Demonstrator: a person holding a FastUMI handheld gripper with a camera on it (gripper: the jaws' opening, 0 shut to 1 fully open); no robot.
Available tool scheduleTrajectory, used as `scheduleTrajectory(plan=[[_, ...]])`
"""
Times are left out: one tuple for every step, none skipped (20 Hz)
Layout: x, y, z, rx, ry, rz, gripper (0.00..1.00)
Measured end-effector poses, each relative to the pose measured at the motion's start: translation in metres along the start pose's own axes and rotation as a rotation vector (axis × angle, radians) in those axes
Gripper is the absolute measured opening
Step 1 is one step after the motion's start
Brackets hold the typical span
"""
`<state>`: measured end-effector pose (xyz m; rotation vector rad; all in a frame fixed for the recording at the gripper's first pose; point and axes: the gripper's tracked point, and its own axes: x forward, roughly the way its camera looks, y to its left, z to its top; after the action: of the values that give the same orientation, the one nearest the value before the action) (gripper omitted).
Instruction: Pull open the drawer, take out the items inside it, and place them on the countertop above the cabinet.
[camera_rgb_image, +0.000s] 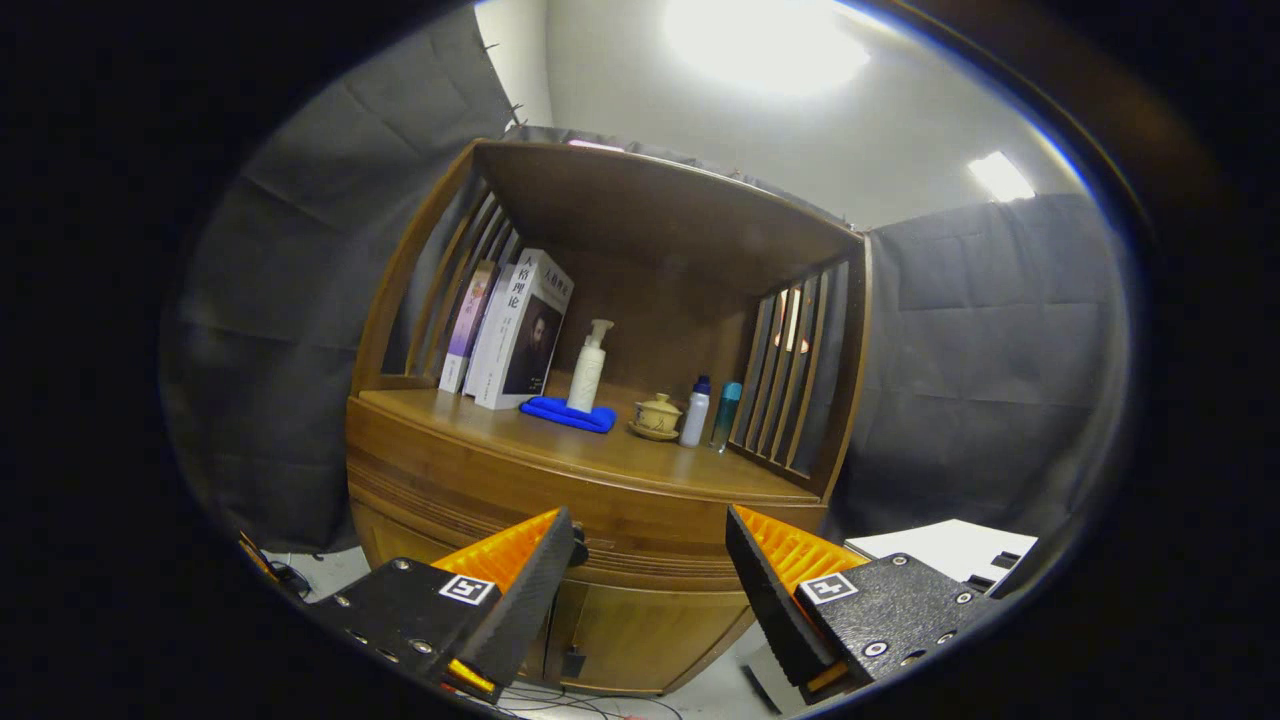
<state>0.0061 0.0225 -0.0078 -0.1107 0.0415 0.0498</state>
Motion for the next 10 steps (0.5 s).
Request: scheduleTrajectory(plan=[[-0.001,0.002,0.001,-0.002,-0.002,0.008,0.95],[-0.001,0.004,0.003,0.000,-0.008,0.014,0.95],[-0.001,0.005,0.005,0.004,-0.012,0.017,0.95],[-0.002,0.006,0.006,0.012,-0.016,0.021,0.95],[-0.003,0.008,0.009,0.021,-0.026,0.028,0.95],[-0.004,0.009,0.012,0.027,-0.035,0.032,0.95],[-0.003,0.008,0.012,0.032,-0.043,0.030,0.95],[-0.003,0.007,0.012,0.039,-0.050,0.023,0.95],[-0.002,0.006,0.012,0.053,-0.052,0.017,0.95],[-0.002,0.006,0.012,0.068,-0.052,0.013,0.95]])
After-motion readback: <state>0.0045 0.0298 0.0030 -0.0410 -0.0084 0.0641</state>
